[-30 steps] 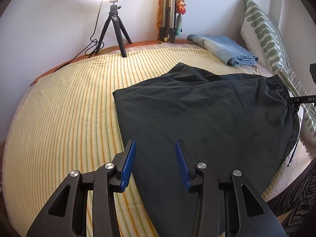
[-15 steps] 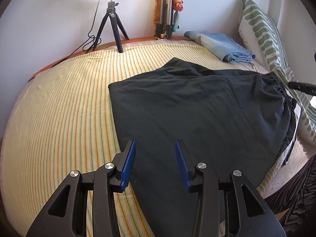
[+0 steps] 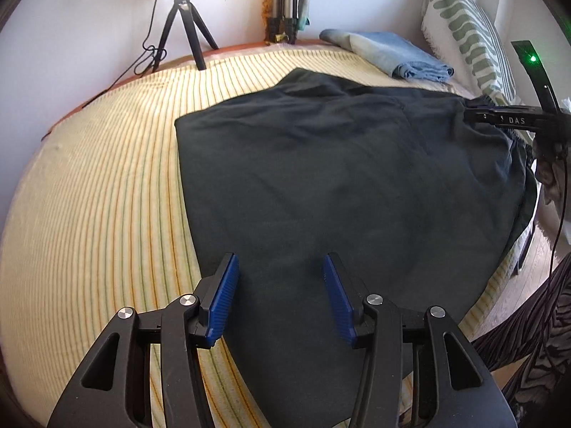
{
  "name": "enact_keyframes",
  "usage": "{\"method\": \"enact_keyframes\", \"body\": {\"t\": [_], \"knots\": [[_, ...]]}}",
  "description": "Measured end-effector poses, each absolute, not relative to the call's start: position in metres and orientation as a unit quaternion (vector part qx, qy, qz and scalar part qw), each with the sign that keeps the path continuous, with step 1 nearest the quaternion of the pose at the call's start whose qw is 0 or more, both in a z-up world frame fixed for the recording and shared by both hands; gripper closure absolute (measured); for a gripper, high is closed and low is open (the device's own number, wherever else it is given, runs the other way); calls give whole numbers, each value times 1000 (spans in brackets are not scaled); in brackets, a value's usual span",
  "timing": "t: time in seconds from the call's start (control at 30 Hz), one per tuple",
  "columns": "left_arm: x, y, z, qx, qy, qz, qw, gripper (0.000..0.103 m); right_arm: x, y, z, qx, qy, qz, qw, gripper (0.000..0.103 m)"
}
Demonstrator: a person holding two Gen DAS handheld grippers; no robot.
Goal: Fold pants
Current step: 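Open the right tool and withdraw it from the pants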
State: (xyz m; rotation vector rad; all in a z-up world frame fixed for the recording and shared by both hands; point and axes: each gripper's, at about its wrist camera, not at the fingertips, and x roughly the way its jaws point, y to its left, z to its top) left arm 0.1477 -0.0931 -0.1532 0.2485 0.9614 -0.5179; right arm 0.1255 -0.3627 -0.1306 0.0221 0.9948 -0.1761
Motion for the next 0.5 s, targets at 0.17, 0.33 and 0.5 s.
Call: {"method": "enact_keyframes", "body": {"t": [0.17,0.33,0.5], "knots": [[146,-91,-155,118,455,-241,849,47,130,-369,-146,22,490,-82,868,55],[144,-75,-149,94,455,-227,856,47,134,-370,-151,21,498,-79,863,53],[144,-41,-145,1,470,-223,854,47,131,-359,-126,46,483,-54,873,53]]}}
